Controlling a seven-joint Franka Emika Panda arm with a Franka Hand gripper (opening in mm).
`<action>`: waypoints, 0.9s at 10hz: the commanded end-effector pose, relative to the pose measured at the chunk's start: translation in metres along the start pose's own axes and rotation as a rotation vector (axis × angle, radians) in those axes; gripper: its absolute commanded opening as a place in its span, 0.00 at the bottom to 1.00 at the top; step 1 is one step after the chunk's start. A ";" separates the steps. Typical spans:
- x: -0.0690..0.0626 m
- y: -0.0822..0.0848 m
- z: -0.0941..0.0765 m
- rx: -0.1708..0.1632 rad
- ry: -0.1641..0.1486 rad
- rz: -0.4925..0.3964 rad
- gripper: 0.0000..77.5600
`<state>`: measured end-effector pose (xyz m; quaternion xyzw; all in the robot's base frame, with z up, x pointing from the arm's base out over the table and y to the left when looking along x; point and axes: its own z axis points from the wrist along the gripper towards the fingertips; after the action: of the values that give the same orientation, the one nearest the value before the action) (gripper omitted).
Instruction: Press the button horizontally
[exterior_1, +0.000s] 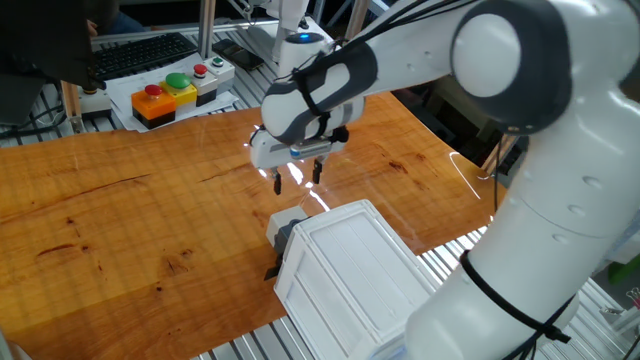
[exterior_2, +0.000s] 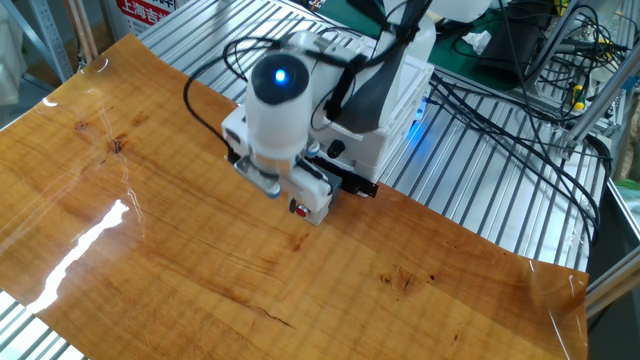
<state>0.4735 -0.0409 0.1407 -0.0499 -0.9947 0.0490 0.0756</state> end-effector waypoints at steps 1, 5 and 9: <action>0.007 -0.006 -0.020 -0.060 -0.105 0.014 1.00; 0.016 0.001 -0.047 -0.073 -0.127 0.028 1.00; 0.017 0.001 -0.071 -0.099 -0.165 0.010 1.00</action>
<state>0.4667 -0.0342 0.2034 -0.0587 -0.9982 0.0095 0.0009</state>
